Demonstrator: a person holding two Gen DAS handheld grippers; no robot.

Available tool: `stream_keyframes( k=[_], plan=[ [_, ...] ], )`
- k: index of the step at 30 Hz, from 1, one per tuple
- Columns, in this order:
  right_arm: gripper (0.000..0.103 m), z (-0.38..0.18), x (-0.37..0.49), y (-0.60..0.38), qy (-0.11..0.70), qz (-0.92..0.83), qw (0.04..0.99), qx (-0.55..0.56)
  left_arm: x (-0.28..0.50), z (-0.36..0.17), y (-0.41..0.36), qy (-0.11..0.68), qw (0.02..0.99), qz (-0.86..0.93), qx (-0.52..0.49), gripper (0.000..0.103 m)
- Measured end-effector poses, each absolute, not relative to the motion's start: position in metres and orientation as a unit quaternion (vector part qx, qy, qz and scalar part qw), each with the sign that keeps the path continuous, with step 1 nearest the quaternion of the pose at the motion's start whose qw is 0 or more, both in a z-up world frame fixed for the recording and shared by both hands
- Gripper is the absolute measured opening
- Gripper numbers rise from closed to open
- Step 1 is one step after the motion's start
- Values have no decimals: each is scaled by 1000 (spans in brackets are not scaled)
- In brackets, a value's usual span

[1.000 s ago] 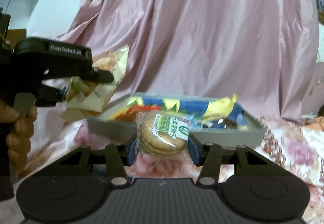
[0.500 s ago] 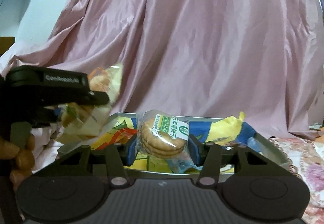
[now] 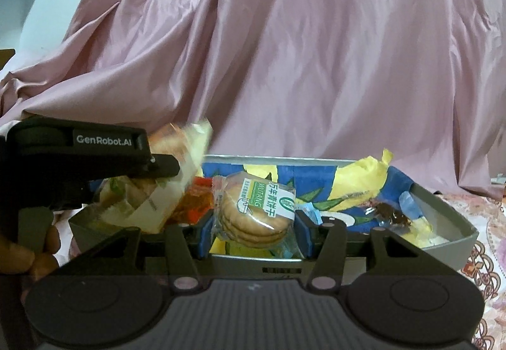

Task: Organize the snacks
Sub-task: 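Lower the bread bag and biscuit pack into the tray and open both tools, then withdraw both tools from the tray back over the remaining snacks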

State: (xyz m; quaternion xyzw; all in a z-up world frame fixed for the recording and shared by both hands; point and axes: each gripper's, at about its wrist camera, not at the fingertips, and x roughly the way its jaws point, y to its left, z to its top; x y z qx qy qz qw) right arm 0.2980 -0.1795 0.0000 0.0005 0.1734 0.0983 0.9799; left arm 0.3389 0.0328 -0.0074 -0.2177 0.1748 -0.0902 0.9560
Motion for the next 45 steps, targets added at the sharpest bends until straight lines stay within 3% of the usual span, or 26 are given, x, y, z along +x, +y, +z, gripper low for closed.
stream_keyframes(
  k=[5, 8, 12, 16, 20, 23, 28, 40, 45],
  plan=[
    [59, -1, 298, -179, 178, 95, 979, 0, 340, -8, 30, 175, 958, -91, -208, 49],
    [64, -1, 298, -180, 179, 93, 979, -2, 340, -7, 30, 176, 958, -91, -208, 52],
    [68, 0, 296, -179, 173, 95, 980, -6, 338, -4, 29, 177, 958, -90, -208, 68],
    [78, 5, 293, -181, 164, 88, 983, -5, 335, 2, 29, 171, 958, -99, -210, 82],
    [87, 15, 284, -184, 142, 80, 987, -8, 324, 15, 30, 156, 959, -103, -212, 87],
    [94, 24, 275, -187, 125, 72, 990, -8, 311, 27, 31, 145, 961, -105, -210, 101],
    [103, 38, 251, -194, 86, 55, 995, -13, 287, 49, 30, 122, 968, -106, -192, 102],
    [103, 61, 192, -210, 45, 33, 998, 2, 217, 88, 39, 89, 981, -80, -151, 102],
    [103, 66, 166, -214, 36, 28, 999, 7, 186, 90, 57, 110, 981, -70, -141, 102]
  ],
)
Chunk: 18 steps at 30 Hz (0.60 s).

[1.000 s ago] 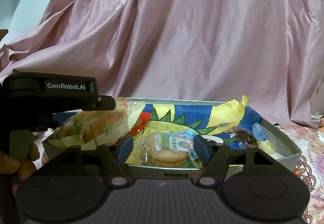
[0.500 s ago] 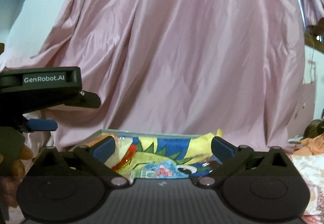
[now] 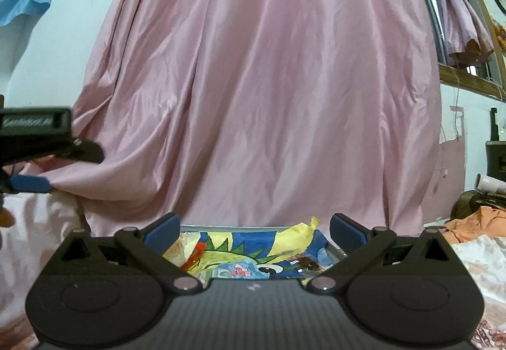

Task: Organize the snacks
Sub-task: 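Withdraw both tools from the tray back over the remaining snacks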

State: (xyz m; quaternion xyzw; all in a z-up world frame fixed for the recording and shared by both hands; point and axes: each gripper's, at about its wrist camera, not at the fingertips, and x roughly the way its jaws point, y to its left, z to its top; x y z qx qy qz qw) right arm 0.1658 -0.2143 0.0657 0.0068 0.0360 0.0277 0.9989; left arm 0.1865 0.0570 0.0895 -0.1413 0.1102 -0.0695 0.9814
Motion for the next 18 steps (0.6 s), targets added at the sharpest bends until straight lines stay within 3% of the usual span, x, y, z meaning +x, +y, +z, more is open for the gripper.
stream_keyframes(
  k=[12, 18],
  plan=[
    [103, 65, 111, -219, 58, 54, 997, -4, 129, 65, 95, 172, 975, -28, -136, 102],
    [103, 57, 96, -217, 109, 80, 990, -31, 114, 41, 88, 236, 964, -46, -117, 102]
  ],
)
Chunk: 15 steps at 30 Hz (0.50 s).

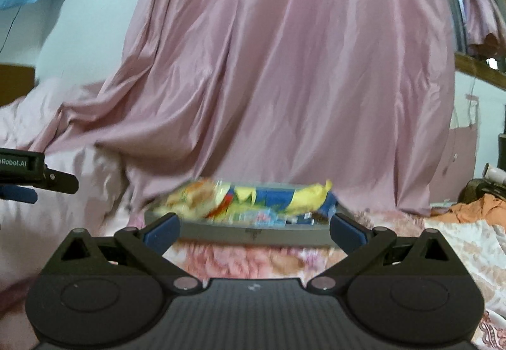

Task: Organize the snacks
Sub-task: 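Withdraw both tools from the tray back over the remaining snacks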

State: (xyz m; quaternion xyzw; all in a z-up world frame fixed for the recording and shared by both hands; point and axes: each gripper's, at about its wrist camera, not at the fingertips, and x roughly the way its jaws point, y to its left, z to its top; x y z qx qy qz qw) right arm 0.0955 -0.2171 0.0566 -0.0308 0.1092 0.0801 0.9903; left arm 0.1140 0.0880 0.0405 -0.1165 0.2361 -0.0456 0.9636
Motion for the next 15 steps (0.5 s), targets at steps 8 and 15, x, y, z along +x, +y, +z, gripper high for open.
stream_keyframes(
  k=[8, 15],
  plan=[
    [103, 35, 81, -219, 211, 115, 969, -61, 114, 27, 74, 278, 954, -74, -87, 102],
    [103, 23, 82, -220, 271, 119, 952, -73, 121, 10, 58, 316, 944, -88, -48, 102]
  ],
)
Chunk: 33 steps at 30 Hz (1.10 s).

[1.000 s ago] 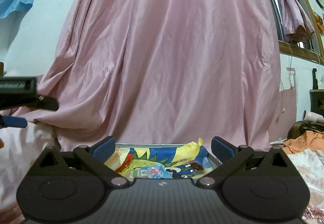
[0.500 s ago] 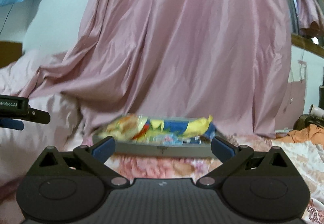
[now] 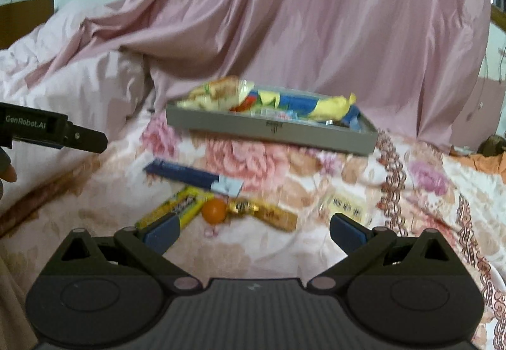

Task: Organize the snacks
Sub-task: 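Withdraw both tools from the tray back over the remaining snacks, then grasp the yellow-green biscuit packet with the left tool while the right tool grasps the mandarin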

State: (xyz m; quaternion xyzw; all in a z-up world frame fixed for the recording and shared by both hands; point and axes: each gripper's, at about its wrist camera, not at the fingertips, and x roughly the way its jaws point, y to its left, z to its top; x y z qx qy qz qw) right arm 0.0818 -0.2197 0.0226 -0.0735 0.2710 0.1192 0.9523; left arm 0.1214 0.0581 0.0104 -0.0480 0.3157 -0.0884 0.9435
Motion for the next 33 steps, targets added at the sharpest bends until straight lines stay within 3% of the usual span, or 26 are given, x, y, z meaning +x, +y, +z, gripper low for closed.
stream_keyframes(
  k=[8, 19, 33],
  plan=[
    [103, 13, 93, -214, 314, 136, 933, -113, 133, -8, 41, 369, 921, -121, -15, 102],
    [103, 0, 95, -196, 291, 196, 898, -267, 150, -28, 26, 419, 898, -133, 11, 102],
    [103, -16, 125, -194, 265, 239, 878, -320, 176, -47, 10, 434, 891, -115, 62, 102]
  ],
)
